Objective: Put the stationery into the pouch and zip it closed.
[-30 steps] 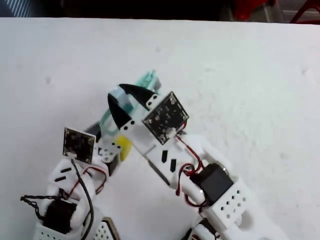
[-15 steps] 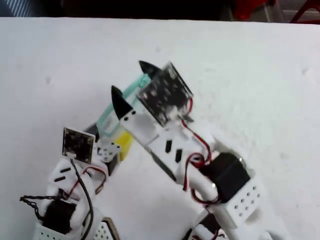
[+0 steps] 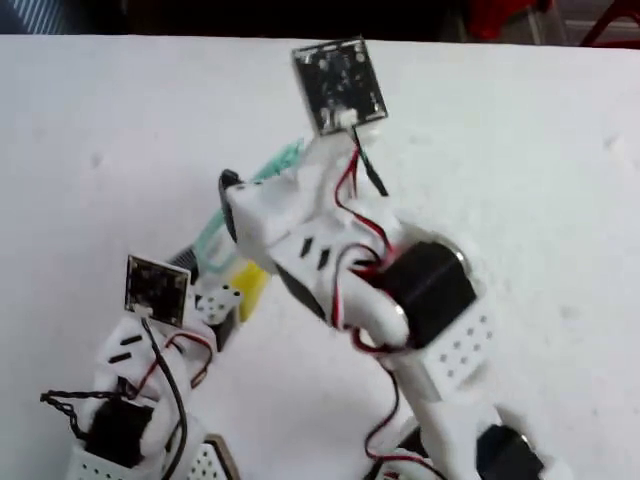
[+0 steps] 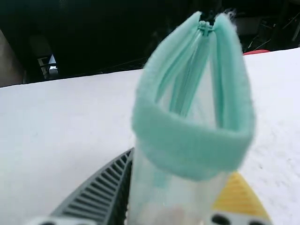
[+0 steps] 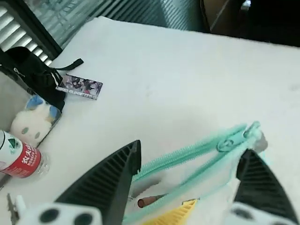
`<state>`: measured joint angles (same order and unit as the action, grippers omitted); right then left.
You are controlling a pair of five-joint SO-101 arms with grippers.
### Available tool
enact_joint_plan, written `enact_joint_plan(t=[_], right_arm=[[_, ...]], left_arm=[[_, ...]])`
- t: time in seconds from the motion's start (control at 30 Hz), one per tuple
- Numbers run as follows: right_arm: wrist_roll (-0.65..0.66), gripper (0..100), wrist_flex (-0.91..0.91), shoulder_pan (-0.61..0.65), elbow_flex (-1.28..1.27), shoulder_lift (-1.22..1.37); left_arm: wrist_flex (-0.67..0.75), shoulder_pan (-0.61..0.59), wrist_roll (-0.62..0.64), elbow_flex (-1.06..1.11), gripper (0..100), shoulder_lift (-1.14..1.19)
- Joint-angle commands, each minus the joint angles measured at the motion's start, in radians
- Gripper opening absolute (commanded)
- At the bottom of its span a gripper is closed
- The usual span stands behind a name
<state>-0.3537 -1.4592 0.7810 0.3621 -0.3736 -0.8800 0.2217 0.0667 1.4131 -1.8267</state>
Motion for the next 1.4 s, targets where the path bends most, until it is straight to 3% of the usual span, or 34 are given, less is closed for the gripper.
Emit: enact_joint_plan(t=[0.0,0.3,0.57,0.63,0.77,0.8,0.9,1.0,1.1,1.2,1.37], right_arm=[[-0.081,32.7,-0.062,0.007,0.097,0.064],[-0.209,32.7,-0.065,0.005,0.121,0.194],[-0.164,32.1,-0.077,0.025,0.120,0.297],[-0.140,26.9,-0.085,0.025,0.130,0.309],[-0.110,3.5,-0.127,0.027,0.192,0.294],[-0.068,0.5,-0.137,0.028,0.196,0.294],[0.035,3.9,-0.174,0.022,0.203,0.292],[0.098,1.8,-0.183,-0.028,0.203,0.291],[0.198,1.6,-0.183,-0.114,0.203,0.291],[0.362,1.6,-0.174,-0.223,0.204,0.291],[0.709,1.6,-0.160,-0.351,0.204,0.289]], left_arm=[[0.020,0.004,-0.012,-0.003,23,-0.002],[0.023,0.005,-0.012,0.000,23,-0.002],[0.020,0.010,-0.012,-0.002,23,-0.002],[0.023,0.013,-0.012,-0.002,23,-0.002],[0.008,0.016,-0.009,-0.040,24,-0.002],[-0.011,0.016,-0.011,-0.057,24,-0.002],[-0.080,0.024,-0.029,-0.112,25,-0.002],[-0.163,0.019,-0.115,-0.180,26,-0.002],[-0.221,0.016,-0.117,-0.252,26,-0.002],[-0.258,0.016,-0.109,-0.302,25,-0.004],[-0.259,0.016,-0.063,-0.315,16,-0.004]])
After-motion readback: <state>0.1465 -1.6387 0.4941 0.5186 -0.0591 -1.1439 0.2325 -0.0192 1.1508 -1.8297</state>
